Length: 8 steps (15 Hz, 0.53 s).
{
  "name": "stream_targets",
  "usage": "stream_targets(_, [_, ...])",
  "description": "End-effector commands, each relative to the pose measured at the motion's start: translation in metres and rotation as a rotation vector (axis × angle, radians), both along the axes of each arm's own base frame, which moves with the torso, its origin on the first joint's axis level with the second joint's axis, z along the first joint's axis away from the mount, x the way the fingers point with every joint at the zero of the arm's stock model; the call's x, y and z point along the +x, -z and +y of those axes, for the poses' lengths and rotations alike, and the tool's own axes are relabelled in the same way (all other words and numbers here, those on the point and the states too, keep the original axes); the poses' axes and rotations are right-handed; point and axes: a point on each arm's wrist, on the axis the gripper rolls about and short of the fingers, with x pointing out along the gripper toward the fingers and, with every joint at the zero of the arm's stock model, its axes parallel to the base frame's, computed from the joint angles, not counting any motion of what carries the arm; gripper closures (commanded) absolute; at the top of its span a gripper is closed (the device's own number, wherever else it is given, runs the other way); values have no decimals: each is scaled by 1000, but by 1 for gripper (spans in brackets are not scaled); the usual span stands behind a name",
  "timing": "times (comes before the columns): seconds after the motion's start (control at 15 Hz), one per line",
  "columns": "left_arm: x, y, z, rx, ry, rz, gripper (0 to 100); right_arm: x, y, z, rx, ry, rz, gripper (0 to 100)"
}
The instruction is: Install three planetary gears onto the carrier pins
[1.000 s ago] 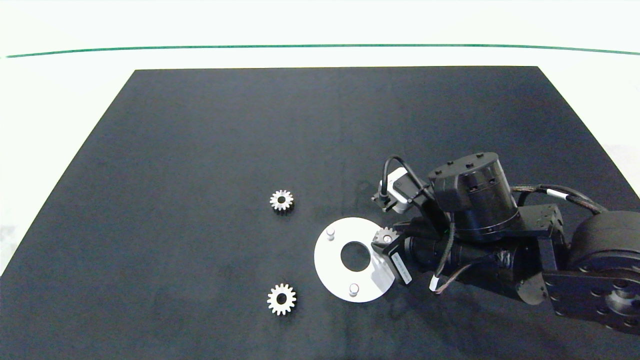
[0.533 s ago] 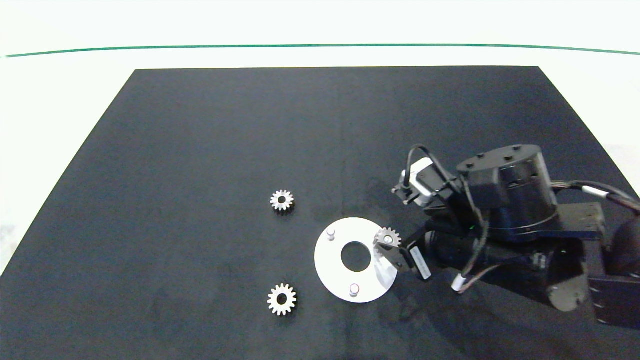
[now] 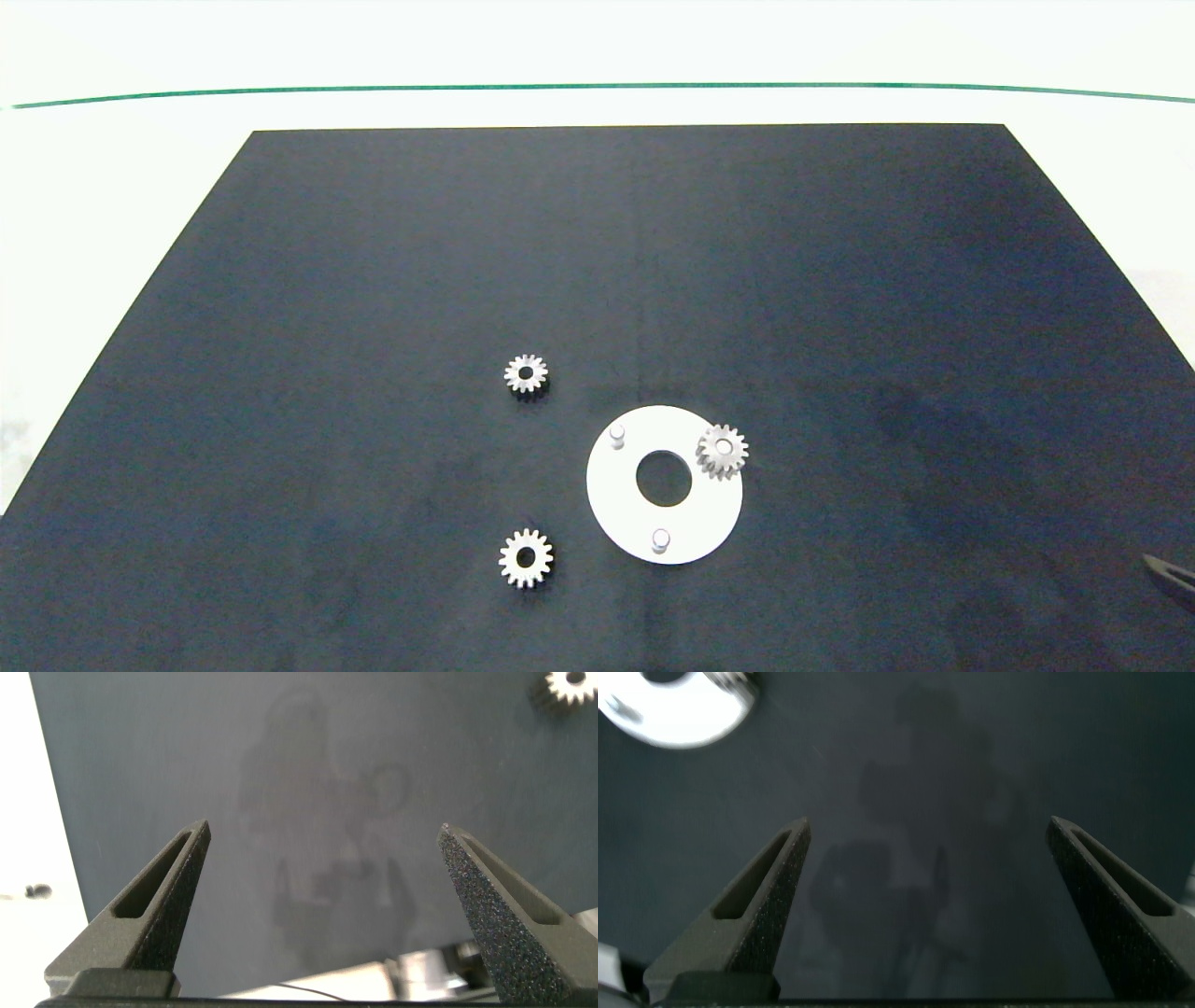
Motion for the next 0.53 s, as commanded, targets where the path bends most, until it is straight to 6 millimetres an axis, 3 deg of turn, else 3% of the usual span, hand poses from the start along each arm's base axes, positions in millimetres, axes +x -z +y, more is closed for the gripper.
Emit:
stream_targets(0.07, [32,-6,-15,39,193,44,0,-86,30,-57,11,139,-127,0])
stream_targets(0.2, [42,-2,-29,49,356,34,0,-96,36,-62,14,147,-133,0])
stream_targets(0.53, [74,19,-51,139,389,51,0,-115,62,-67,4,199,-158,0])
